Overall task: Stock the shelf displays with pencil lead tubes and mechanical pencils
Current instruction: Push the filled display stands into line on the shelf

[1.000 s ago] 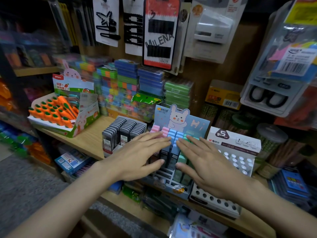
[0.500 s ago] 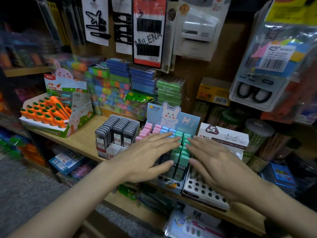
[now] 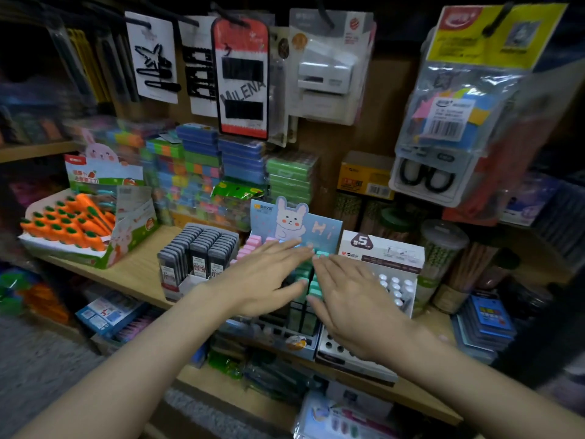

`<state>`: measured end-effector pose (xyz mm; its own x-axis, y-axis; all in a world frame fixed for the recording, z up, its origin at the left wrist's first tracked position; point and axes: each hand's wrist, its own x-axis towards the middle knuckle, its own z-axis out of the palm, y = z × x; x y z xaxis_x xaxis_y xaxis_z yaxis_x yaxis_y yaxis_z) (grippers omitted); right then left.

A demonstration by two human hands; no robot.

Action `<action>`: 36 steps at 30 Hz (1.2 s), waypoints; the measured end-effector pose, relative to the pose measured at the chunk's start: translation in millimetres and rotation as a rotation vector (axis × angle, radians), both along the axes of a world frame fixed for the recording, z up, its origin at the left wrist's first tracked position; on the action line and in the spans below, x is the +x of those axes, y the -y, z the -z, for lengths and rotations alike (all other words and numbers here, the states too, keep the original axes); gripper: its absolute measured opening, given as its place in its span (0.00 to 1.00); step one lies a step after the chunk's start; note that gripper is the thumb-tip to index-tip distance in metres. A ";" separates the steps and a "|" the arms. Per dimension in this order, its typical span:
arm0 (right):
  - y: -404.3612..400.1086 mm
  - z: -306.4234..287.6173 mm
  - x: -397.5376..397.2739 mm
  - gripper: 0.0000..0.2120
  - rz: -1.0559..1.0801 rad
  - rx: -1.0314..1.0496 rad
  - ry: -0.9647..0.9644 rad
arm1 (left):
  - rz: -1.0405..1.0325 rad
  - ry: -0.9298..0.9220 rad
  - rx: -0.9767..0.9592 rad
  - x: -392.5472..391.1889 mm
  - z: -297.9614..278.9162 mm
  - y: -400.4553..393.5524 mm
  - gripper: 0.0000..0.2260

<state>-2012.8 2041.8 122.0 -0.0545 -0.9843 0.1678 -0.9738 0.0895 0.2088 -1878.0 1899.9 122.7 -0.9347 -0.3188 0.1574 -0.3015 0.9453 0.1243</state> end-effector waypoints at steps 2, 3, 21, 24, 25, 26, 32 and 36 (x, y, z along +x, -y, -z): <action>-0.6 1.7 0.2 0.31 -0.012 0.042 0.029 | -0.015 0.061 -0.005 -2.4 -1.5 1.5 0.25; -4.6 -1.8 -1.9 0.31 -0.021 0.026 0.060 | -0.018 0.062 0.002 -1.4 -1.8 1.2 0.25; -72.8 -10.8 -50.0 0.29 -0.059 -0.077 0.272 | -0.188 0.096 -0.119 -7.5 -3.2 -76.1 0.31; -77.4 -8.1 -49.2 0.29 -0.008 0.037 0.258 | -0.353 0.179 -0.030 -3.9 -1.0 -79.0 0.35; -79.1 -5.3 -48.3 0.30 -0.006 0.052 0.247 | -0.381 0.192 -0.004 -3.0 0.8 -79.2 0.35; -81.0 -3.3 -47.1 0.30 -0.010 0.042 0.253 | -0.390 0.205 0.012 -2.3 2.7 -79.6 0.35; -82.9 0.2 -45.0 0.29 -0.009 -0.016 0.247 | -0.396 0.176 -0.010 4.4 13.0 -78.1 0.35; -82.2 -0.2 -43.0 0.30 0.024 0.060 0.213 | -0.398 0.216 0.028 12.6 9.8 -83.3 0.35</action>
<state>-2055.8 2124.1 122.3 -0.1054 -0.9903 0.0908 -0.9943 0.1063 0.0047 -1865.4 1983.2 112.9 -0.7492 -0.6611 -0.0413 -0.6623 0.7480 0.0423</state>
